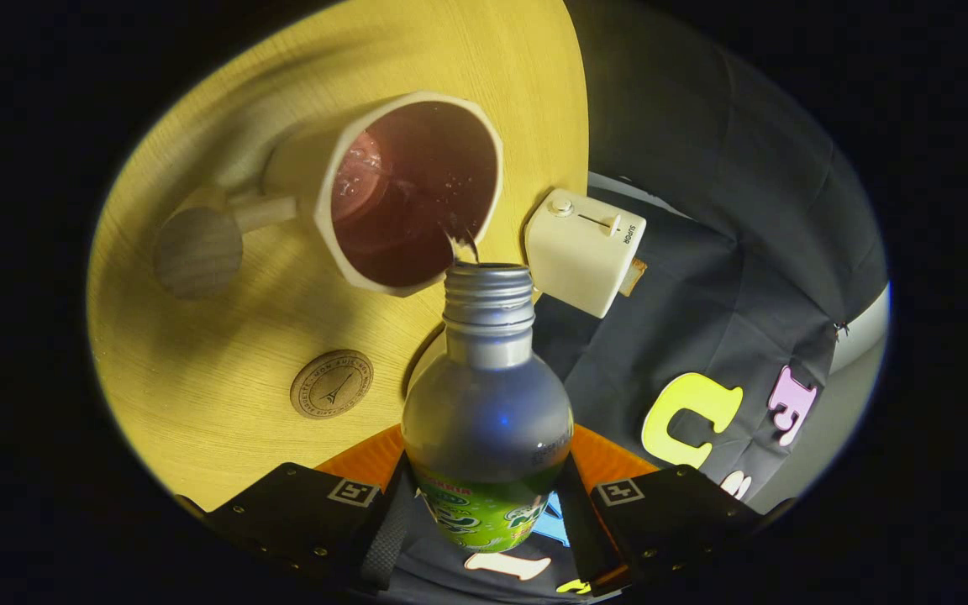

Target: Take the bottle from table, then pour the juice into the cup, finally place the bottle on the coaster

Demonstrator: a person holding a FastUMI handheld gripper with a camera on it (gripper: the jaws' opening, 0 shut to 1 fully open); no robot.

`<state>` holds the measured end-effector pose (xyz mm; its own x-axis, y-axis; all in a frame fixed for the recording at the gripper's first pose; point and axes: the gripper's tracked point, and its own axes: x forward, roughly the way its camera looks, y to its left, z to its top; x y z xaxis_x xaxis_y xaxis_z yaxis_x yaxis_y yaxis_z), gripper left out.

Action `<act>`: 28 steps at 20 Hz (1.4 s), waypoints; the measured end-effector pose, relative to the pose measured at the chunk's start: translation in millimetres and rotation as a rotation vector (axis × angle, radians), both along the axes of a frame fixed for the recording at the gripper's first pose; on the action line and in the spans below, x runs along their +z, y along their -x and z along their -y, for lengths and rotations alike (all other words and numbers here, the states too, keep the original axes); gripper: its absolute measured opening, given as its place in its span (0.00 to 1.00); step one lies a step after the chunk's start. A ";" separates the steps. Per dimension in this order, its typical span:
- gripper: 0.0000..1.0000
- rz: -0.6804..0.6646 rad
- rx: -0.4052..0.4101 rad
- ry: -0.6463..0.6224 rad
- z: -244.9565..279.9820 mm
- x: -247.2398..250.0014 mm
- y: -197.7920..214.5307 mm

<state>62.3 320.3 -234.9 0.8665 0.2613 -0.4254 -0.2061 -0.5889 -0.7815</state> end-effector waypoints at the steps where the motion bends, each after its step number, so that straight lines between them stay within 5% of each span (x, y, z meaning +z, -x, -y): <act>1: 0.79 0.000 -0.001 0.003 0.5 -0.3 1.8; 28: 0.79 0.050 0.053 0.105 -10.3 4.8 6.8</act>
<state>55.5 330.6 -230.2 0.8734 0.2633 -0.4098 -0.1353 -0.6770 -0.7234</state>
